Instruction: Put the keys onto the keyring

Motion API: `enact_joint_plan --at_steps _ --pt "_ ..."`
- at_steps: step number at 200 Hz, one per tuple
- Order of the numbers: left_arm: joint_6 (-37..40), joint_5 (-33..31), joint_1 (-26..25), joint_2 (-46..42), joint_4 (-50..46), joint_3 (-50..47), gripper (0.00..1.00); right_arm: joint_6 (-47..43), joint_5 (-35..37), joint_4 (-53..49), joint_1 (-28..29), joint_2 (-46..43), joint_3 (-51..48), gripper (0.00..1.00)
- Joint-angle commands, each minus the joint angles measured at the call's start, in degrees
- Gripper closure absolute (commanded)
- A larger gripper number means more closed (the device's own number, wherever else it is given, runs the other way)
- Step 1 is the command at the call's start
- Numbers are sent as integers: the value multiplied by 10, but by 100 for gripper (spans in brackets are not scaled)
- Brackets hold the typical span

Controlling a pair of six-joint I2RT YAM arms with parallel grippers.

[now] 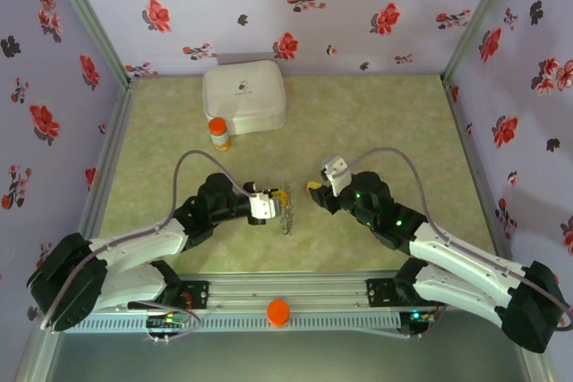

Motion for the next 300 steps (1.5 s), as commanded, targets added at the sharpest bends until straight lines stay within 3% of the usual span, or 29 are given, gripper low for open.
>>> enact_joint_plan --at_steps 1,46,107,134,201,258,300 --pt "58 -42 -17 0 39 18 100 84 70 -78 -2 21 47 54" --pt "67 -72 -27 -19 28 7 100 184 94 -128 -15 135 103 54" --pt "43 -122 -26 -71 13 -31 100 274 77 -324 -27 350 262 55" --pt "35 -124 -27 -81 13 -43 100 313 30 -329 -53 386 265 59" --pt "21 -112 -27 -80 14 -54 100 252 -124 -242 -126 428 248 52" --pt "17 -105 -27 -79 9 -52 100 171 -130 -239 -139 461 271 47" --pt "17 -104 -27 -72 6 -46 100 130 -170 -245 -140 485 289 53"
